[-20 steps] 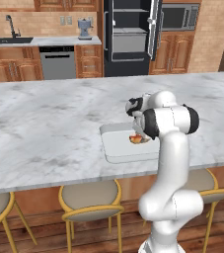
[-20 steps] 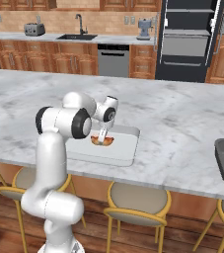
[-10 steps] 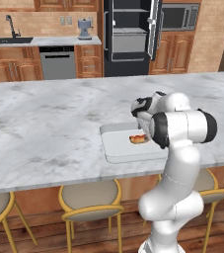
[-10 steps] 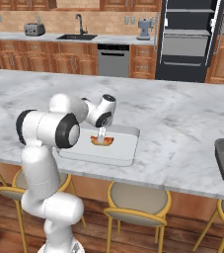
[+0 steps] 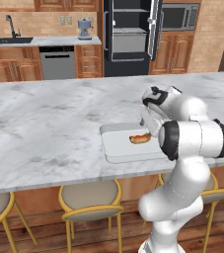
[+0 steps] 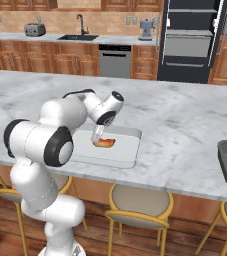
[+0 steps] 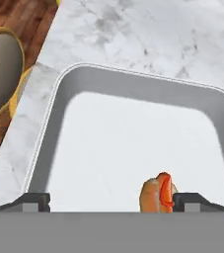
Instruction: Place the cold items (kiwi and apple) from the fridge in one tupperware on the dining counter. Place the warm items (kebab skewer and hot dog) in the stove area in another tupperware.
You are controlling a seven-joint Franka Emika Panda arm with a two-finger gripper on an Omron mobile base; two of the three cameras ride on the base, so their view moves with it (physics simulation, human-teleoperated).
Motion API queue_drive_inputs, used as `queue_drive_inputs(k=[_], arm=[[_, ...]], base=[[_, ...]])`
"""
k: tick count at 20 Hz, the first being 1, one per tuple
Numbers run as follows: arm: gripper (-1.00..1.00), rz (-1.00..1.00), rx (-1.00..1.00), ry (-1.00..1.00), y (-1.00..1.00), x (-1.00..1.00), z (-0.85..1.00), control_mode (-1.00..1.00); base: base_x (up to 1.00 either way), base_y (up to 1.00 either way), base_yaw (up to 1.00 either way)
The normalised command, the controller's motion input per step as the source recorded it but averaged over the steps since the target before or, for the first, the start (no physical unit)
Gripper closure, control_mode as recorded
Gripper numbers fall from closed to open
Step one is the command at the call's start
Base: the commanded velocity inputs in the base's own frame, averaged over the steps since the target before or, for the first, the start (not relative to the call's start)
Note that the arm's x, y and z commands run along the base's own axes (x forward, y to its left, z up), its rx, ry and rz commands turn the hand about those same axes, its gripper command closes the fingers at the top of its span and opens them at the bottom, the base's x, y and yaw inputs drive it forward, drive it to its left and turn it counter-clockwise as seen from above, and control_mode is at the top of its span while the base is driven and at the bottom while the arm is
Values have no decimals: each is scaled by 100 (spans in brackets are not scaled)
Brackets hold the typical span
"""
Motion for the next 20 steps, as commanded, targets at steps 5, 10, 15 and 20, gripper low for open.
queue_drive_inputs(k=[5, 10, 15, 20], arm=[[-100, 0, 9, 46, 0, -14, 91, -100], [-100, -14, 6, 27, 9, -46, 40, -100], [-100, -42, 0, 0, 19, -85, 15, -100], [-100, -44, 0, 0, 24, -77, 26, -100]], base=[[0, 0, 0], [0, 0, 0], [0, 0, 0], [0, 0, 0]])
